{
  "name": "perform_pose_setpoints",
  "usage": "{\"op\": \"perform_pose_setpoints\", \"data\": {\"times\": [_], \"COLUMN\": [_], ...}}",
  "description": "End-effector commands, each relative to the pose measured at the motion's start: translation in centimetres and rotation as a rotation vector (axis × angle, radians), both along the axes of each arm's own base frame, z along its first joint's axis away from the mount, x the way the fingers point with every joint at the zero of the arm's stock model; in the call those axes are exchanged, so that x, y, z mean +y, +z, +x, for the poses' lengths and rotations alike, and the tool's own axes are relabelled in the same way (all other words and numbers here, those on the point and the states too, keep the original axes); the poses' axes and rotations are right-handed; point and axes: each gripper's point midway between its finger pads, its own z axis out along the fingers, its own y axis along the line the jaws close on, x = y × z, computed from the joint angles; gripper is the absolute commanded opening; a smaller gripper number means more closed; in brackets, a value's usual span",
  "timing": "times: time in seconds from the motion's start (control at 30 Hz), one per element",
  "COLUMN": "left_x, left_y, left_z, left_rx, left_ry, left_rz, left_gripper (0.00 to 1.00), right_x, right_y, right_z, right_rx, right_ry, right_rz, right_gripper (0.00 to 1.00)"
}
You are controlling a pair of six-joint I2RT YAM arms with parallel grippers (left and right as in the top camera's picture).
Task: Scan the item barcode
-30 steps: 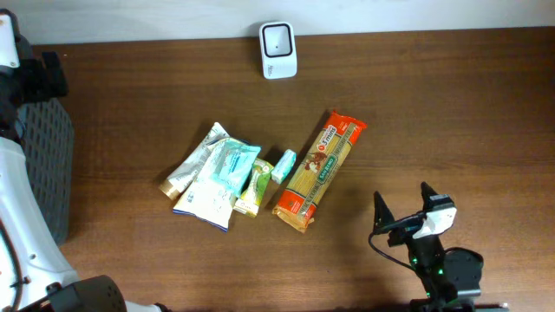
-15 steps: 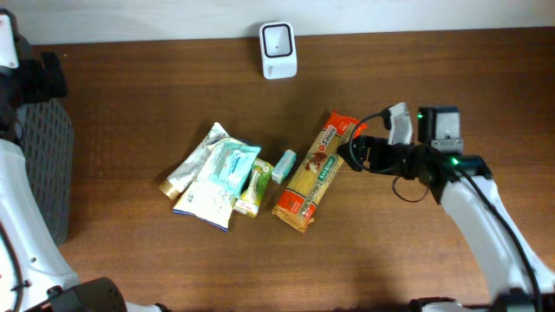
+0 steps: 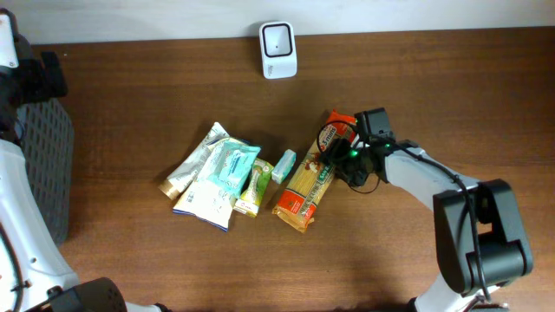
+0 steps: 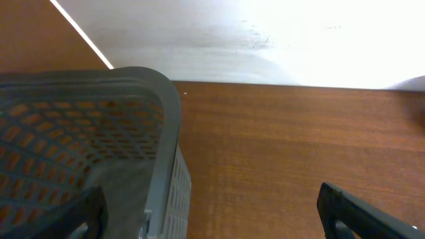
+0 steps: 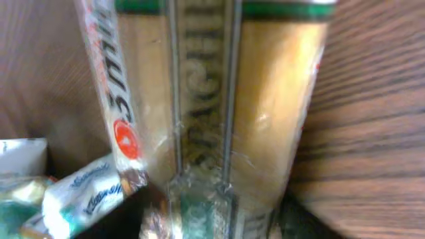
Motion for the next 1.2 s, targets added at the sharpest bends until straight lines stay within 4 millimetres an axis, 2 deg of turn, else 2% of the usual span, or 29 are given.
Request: {"op": "perform_pose_setpoints", "data": {"times": [0.0,0.03,0.07,0.13,0.17,0.2,0.23,0.33,0.43,0.53,0.6,0.67,0.73,0.77,0.83,0.87,0.93,1.03,1.17], "left_x": [-0.2,-0.2,-0.2,-0.2,-0.2,-0.2,-0.2,-0.2,-0.2,-0.2,-0.2,-0.2,-0.2,-0.2,-0.2,-0.2,-0.2,-0.2,-0.2], "left_y": [1.0,1.0,1.0,1.0,1.0,1.0,1.0,1.0,1.0,1.0,1.0,1.0,1.0,1.0,1.0,1.0,1.0,1.0,1.0], "left_z": [-0.3,-0.3,-0.3,-0.3,-0.3,-0.3,-0.3,-0.3,-0.3,-0.3,-0.3,-0.3,-0.3,-0.3,-0.3,-0.3,-0.3,-0.3,-0.3], "left_rx": [-0.019,-0.019,-0.019,-0.019,-0.019,-0.019,-0.019,-0.018,-0.019,-0.019,-0.019,-0.019,-0.019,-0.018,-0.019,-0.018,-0.019,-0.019,-0.019], "left_ry": [-0.013,-0.013,-0.013,-0.013,-0.013,-0.013,-0.013,-0.012,-0.013,-0.012,-0.013,-0.013,-0.013,-0.013,-0.013,-0.012,-0.013,-0.013,-0.013], "left_rz": [0.021,0.021,0.021,0.021,0.021,0.021,0.021,0.021,0.021,0.021,0.021,0.021,0.021,0.021,0.021,0.021,0.021,0.021,0.021], "left_gripper": [0.99,0.99,0.99,0.99,0.99,0.99,0.99,0.99,0.99,0.99,0.99,0.99,0.99,0.99,0.99,0.99,0.99,0.99,0.99], "right_x": [-0.7,-0.7,-0.4,-0.2,-1.5,-3.4,-5.0,-8.8,-11.1,-12.7,-12.4,-10.4,-6.5,-3.3,0.4,2.3,4.3,6.0,6.7], "right_y": [-2.6,-2.6,-2.1,0.8,6.3,10.2,12.8,15.8,14.5,12.1,8.9,5.9,3.9,3.2,2.6,2.2,1.8,1.6,1.8], "right_z": [-0.9,-0.9,-0.8,-0.1,0.4,0.1,0.0,-0.3,-0.7,0.3,1.2,1.5,1.3,1.2,0.8,0.3,-0.2,-0.4,-0.9], "right_rx": [0.057,0.056,0.039,-0.021,-0.04,-0.009,0.001,0.029,0.116,0.184,0.24,0.261,0.227,0.176,0.124,0.108,0.101,0.094,0.103], "right_ry": [-0.021,-0.02,0.007,0.093,0.206,0.267,0.278,0.257,0.303,0.327,0.388,0.455,0.524,0.563,0.608,0.633,0.652,0.663,0.682], "right_rz": [-0.052,-0.05,-0.038,-0.041,-0.147,-0.287,-0.408,-0.668,-0.841,-1.007,-1.106,-1.117,-1.057,-0.994,-0.907,-0.842,-0.741,-0.645,-0.58], "right_gripper": [0.24,0.04,0.04,0.04,0.04,0.04,0.04,0.04,0.04,0.04,0.04,0.04,0.04,0.17,0.5,0.54,0.53,0.54,0.55]}}
